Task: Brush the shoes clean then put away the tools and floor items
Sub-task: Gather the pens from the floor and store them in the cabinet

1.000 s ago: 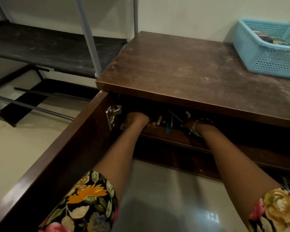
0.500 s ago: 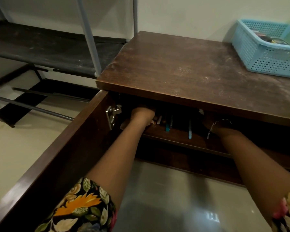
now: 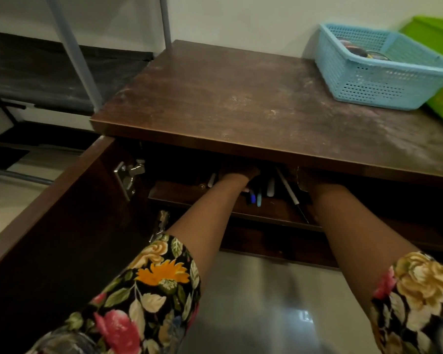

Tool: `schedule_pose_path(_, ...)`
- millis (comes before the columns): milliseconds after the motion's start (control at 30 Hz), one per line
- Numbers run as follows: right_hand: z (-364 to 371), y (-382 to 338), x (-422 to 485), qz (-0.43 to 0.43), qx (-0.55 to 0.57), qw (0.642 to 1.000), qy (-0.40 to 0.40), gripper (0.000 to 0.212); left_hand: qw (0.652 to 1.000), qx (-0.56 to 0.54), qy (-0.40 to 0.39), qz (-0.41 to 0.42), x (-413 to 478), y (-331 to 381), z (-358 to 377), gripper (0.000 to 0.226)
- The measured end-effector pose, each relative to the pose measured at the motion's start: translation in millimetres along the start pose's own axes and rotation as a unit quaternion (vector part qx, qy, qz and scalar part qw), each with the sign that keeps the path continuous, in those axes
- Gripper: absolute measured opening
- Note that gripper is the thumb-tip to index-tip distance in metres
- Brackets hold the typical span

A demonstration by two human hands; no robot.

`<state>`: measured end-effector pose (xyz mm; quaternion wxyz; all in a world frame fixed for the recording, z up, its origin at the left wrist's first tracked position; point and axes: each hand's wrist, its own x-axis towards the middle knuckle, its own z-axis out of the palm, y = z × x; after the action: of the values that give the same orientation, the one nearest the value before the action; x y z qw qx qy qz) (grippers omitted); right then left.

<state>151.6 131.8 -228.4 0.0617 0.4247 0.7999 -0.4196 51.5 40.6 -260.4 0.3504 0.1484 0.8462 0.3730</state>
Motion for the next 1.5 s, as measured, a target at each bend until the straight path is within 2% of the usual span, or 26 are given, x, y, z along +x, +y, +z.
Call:
schedule_pose_path(67,-4.0,5.2,5.1,0.002,-0.054,0.998,-0.02,0.044,1.0,-0.009,0.009,-0.01,-1.0,-3.2,1.4,0.041)
schedule_pose_path(133,-7.4,3.8,-2.4,0.016,-0.042,0.999,-0.029,0.047,1.0,0.017,0.025,0.0,-0.3,-6.5,1.5,0.043)
schedule_pose_path(233,-7.5,-3.5,-6.0,-0.007,-0.037,0.999,-0.037,0.036,0.996,0.07,0.064,-0.008,-4.0,-11.8,-4.0,0.051)
schedule_pose_path(300,-4.0,-4.5,-8.7,0.022,-0.135,0.988,-0.065,0.019,0.981,0.156,0.112,0.02,-8.8,-14.8,-7.9,0.045)
schedule_pose_path(367,-2.4,2.3,1.4,0.034,-0.201,0.976,-0.075,0.041,0.959,0.215,0.177,0.061,-15.9,-19.3,-12.3,0.037)
schedule_pose_path(400,-3.7,6.3,6.0,0.039,-0.214,0.974,-0.07,0.037,0.952,0.223,0.199,0.074,-18.3,-22.4,-15.2,0.035)
schedule_pose_path(467,-6.0,9.0,14.8,0.042,-0.196,0.979,-0.042,0.038,0.942,0.228,0.227,0.092,-20.8,-30.1,-21.8,0.033)
schedule_pose_path(533,-5.9,4.1,14.3,0.025,-0.096,0.995,-0.022,0.042,0.944,0.217,0.23,0.096,-23.7,-39.7,-26.9,0.035)
schedule_pose_path(633,3.9,0.7,22.0,0.048,-0.126,0.991,0.008,0.045,0.948,0.221,0.203,0.106,-26.6,-54.2,-29.0,0.047)
schedule_pose_path(667,11.4,1.1,24.3,0.038,-0.131,0.99,0.023,0.046,0.948,0.222,0.191,0.121,-26.7,-59.7,-27.8,0.05)
schedule_pose_path(733,31.6,-0.4,22.1,-0.066,-0.157,0.985,0.034,0.045,0.938,0.245,0.172,0.172,-25.6,-69.2,-23.0,0.055)
schedule_pose_path(800,56.6,-0.4,18.7,-0.176,-0.153,0.97,0.072,0.041,0.915,0.3,0.166,0.212,-23.3,-75.3,-19.5,0.056)
schedule_pose_path(867,80.3,1.0,19.4,-0.242,-0.183,0.948,0.097,0.041,0.889,0.362,0.17,0.221,-21.0,-79.2,-17.2,0.053)
schedule_pose_path(933,97.2,2.2,24.3,-0.274,-0.225,0.926,0.126,0.044,0.886,0.382,0.161,0.207,-19.9,-81.9,-19.9,0.049)
schedule_pose_path(1067,121.1,-10.6,21.2,-0.271,-0.246,0.922,0.126,0.048,0.891,0.377,0.164,0.193,-22.7,-92.3,-35.9,0.041)
schedule_pose_path(1367,153.2,-44.3,-2.3,-0.279,-0.205,0.929,0.127,0.047,0.891,0.359,0.214,0.176,-33.6,-111.1,-62.5,0.036)
schedule_pose_path(1433,145.2,-44.9,-2.7,-0.278,-0.142,0.94,0.134,0.042,0.893,0.349,0.229,0.171,-35.6,-110.3,-63.4,0.04)
schedule_pose_path(1500,130.6,-41.8,-1.5,-0.259,-0.027,0.952,0.163,0.038,0.886,0.328,0.269,0.187,-37.7,-110.1,-64.3,0.049)
